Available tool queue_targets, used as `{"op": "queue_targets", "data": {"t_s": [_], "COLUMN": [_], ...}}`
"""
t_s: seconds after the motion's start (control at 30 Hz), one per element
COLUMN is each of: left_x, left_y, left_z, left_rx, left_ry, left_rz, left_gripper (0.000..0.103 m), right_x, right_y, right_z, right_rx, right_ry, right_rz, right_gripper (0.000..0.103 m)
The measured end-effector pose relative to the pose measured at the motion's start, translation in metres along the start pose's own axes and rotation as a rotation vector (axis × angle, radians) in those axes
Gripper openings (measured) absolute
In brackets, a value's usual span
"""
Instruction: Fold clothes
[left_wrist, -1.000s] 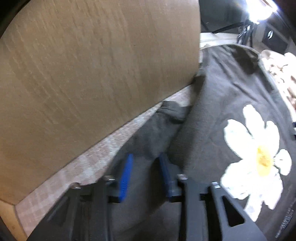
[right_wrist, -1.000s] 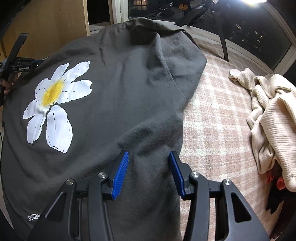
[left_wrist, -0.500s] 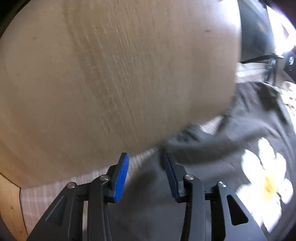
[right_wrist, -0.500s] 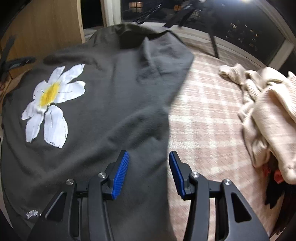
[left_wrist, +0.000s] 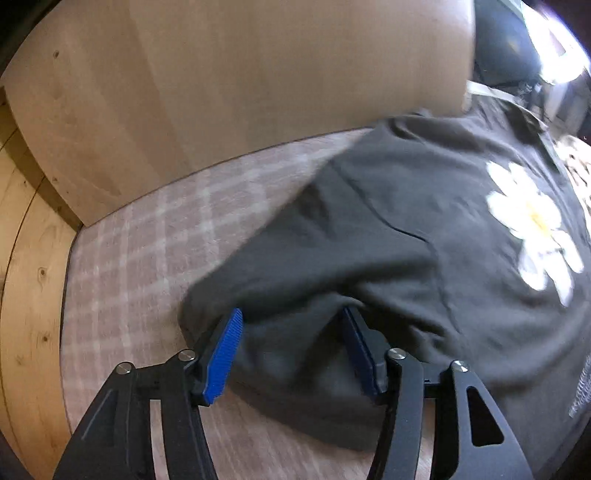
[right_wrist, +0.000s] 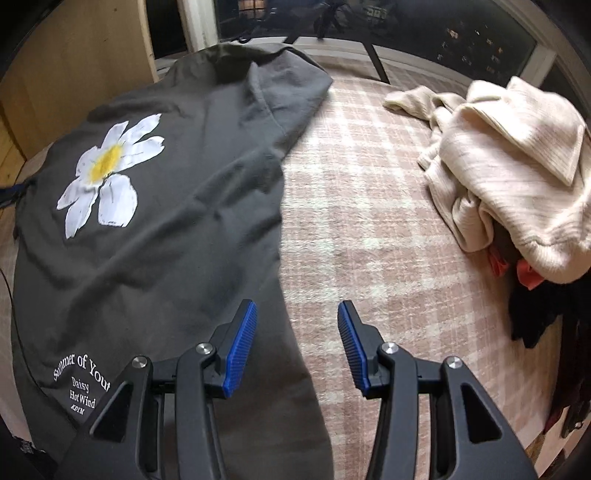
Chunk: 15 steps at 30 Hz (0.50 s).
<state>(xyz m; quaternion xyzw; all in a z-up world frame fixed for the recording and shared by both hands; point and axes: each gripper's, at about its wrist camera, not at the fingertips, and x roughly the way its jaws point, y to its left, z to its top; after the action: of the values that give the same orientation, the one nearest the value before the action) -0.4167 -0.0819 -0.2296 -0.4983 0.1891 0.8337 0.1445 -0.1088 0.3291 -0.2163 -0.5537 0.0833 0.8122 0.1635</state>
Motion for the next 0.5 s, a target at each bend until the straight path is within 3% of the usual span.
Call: {"op": "queue_targets", "data": {"t_s": [0.03,0.17,0.3,0.37,0.43,0.5], "left_x": [0.005,-0.036,-0.103,-0.14,-0.173,-0.196], "left_y": [0.0,0.005,0.002,-0.001,-0.005,-0.019], "left_z": [0.003,0.003,-0.038,-0.068,-0.097,-0.126], "left_rx": [0.012,-0.038,-0.047,-0.041,-0.044,-0.071], "left_ry": [0.001,-0.1,-0.143,-0.145,-0.143,-0.136], "left_rz": [0.055,0.094,-0.031,-0.043,-0.071,-0.182], "left_gripper": [0.042,0.039,0.042,0.042,0.042,0.042], "right_x": [-0.005,-0.028,-0.067,-0.079,-0.076,-0.06], "right_y": [0.001,0.001,-0.033,-0.045,-0.047,-0.043], "right_z": [-0.002,-0.013,-0.049,-0.068,-0.09,-0.109], "right_rx": [-0.01,-0.048,-0.003,0.005,-0.019,-0.078], "right_ry": [-0.004,-0.022,-0.029,-0.016,0.035,0.093], "right_rz": [-0.002,-0.009,0.009,0.044,0.062,0.046], "right_gripper": [0.045,0.045,0.045,0.045,0.045,0.045]}}
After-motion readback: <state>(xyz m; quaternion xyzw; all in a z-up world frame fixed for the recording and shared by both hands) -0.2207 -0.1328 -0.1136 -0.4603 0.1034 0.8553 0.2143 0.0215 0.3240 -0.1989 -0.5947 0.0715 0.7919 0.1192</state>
